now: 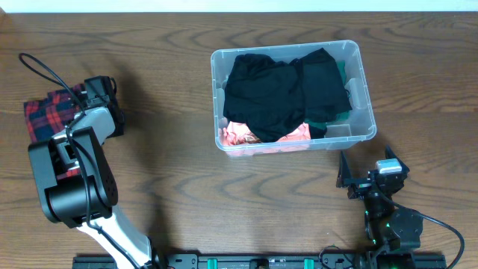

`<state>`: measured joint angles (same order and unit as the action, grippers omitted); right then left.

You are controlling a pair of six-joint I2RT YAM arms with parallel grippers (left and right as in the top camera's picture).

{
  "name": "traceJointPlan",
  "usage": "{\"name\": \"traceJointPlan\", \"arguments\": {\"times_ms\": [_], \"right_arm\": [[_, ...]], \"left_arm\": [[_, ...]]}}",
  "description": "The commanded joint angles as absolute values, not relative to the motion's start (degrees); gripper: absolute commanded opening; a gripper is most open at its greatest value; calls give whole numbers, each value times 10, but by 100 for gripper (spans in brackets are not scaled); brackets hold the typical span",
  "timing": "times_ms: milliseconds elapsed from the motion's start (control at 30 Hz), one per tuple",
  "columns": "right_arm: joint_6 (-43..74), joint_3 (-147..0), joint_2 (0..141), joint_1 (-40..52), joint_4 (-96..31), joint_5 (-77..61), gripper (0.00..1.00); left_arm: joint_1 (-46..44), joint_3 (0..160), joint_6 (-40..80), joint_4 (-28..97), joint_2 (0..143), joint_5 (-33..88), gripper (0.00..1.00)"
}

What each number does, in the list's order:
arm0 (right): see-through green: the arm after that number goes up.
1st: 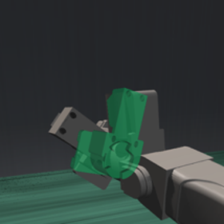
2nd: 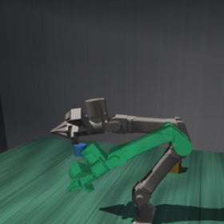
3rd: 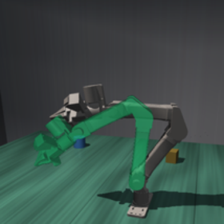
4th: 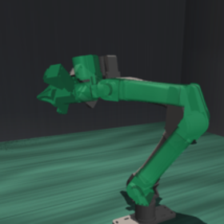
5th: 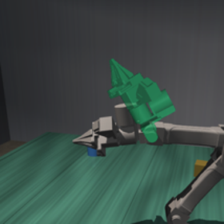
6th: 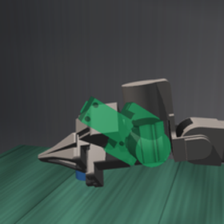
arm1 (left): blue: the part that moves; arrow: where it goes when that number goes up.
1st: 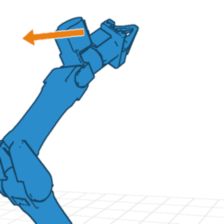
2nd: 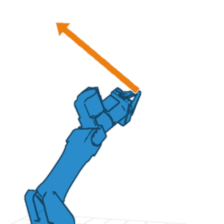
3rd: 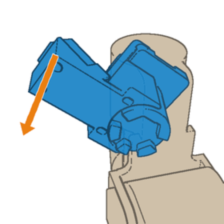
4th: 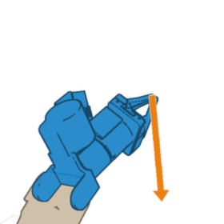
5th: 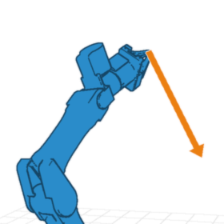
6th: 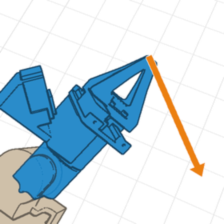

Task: Pack container

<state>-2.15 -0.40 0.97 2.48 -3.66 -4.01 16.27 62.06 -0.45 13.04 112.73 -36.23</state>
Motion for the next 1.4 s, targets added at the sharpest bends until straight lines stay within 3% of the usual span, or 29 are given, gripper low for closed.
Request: {"name": "traceJointPlan", "arguments": {"times_ms": [0,133,233,400,500,1033,1367], "right_arm": [[-29,-3,8,22,-39,-36,99],[-29,-3,8,22,-39,-36,99],[-29,-3,8,22,-39,-36,99],[-29,-3,8,22,-39,-36,99],[-29,-3,8,22,-39,-36,99],[-29,-3,8,22,-39,-36,99],[-29,-3,8,22,-39,-36,99]], "left_arm": [[178,608,-16,138,1154,-321,62],[185,608,-30,138,1154,-321,57],[186,608,-30,138,1154,-321,40],[186,612,-35,135,1153,-321,25],[186,619,-41,136,1150,-324,6],[180,623,-136,117,1024,-325,6],[119,623,-205,94,945,-326,6]]}}
